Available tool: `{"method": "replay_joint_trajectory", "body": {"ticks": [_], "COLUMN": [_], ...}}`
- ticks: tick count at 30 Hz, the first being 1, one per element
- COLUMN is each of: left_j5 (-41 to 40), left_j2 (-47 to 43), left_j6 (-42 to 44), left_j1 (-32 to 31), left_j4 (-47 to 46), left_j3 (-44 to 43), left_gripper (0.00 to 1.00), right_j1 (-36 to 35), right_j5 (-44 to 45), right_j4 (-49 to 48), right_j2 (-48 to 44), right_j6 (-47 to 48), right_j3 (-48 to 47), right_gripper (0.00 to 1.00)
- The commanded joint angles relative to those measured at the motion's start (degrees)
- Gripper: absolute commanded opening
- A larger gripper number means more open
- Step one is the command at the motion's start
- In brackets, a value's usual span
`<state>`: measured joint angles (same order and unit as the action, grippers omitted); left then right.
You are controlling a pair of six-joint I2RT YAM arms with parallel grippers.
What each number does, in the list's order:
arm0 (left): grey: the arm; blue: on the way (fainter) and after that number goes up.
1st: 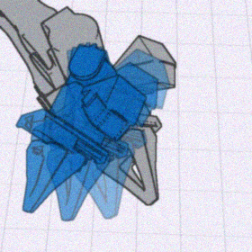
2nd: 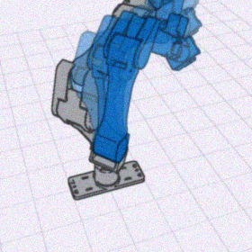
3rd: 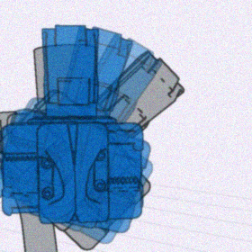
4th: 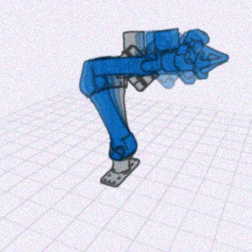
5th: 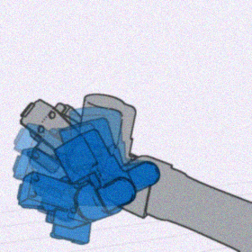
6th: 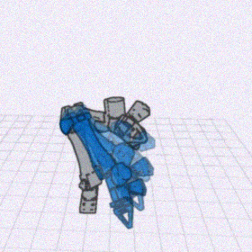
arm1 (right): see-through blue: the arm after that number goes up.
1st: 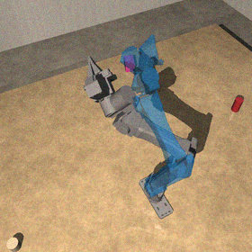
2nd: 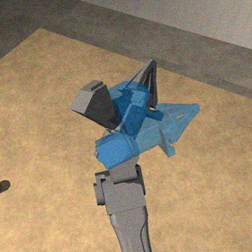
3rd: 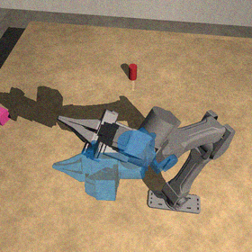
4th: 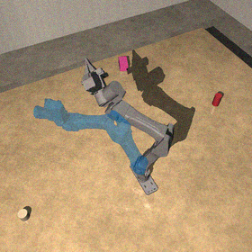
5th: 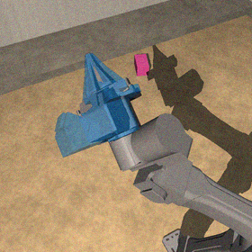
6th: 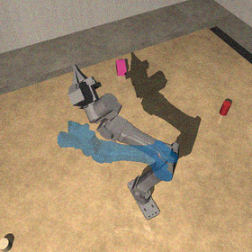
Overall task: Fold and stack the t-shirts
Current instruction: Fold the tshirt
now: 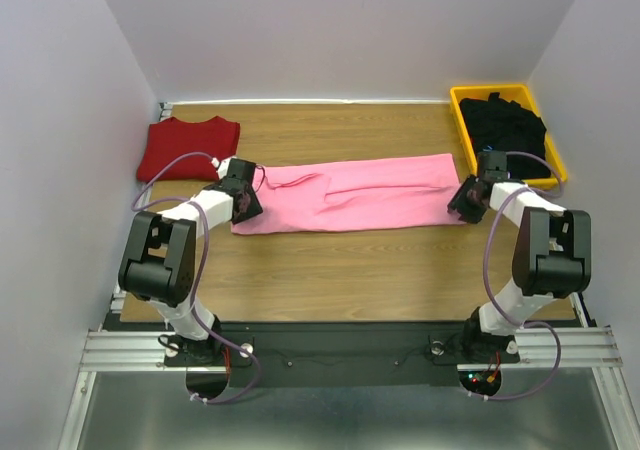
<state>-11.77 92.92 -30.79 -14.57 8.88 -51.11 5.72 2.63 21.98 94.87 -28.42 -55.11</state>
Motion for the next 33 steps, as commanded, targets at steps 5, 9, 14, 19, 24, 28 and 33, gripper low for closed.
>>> {"method": "replay_joint_trajectory", "body": {"ticks": [5,9,14,19,24,28,33], "left_j5": [0.34,0.08,-0.97,-1.59,-1.94,-2.29,-2.73], "left_j2": [-2.22,-2.48,-4.41,-10.12,-11.02,-5.93,3.99], "left_j6": [-2.0,-1.73,-1.38,-0.15,0.99,0.91,0.81], "left_j1": [4.89,5.69,5.95,5.34,1.39,-1.78,-3.62], "left_j4": [1.57,2.45,4.38,5.09,5.53,5.53,5.7], "left_j3": [6.1,6.64,6.29,3.75,-5.63,-13.82,-23.31], "left_gripper": [0.45,0.45,0.46,0.63,0.74,0.73,0.64], "right_j1": [7.46,8.7,8.79,7.74,-0.33,-4.74,-5.63], "right_j5": [1.05,3.08,-1.39,-6.06,-6.24,-6.94,-10.44], "right_j4": [-2.2,-2.11,-0.63,2.19,3.16,3.07,3.07], "right_j2": [-3.55,-6.71,-12.07,-17.52,-18.58,-16.48,-15.5], "right_j6": [-4.88,-6.37,-4.73,0.73,3.11,3.9,5.74], "right_j3": [7.03,8.35,9.41,6.95,1.86,-0.25,-0.26], "right_gripper": [0.38,0.38,0.38,0.45,0.5,0.52,0.53]}}
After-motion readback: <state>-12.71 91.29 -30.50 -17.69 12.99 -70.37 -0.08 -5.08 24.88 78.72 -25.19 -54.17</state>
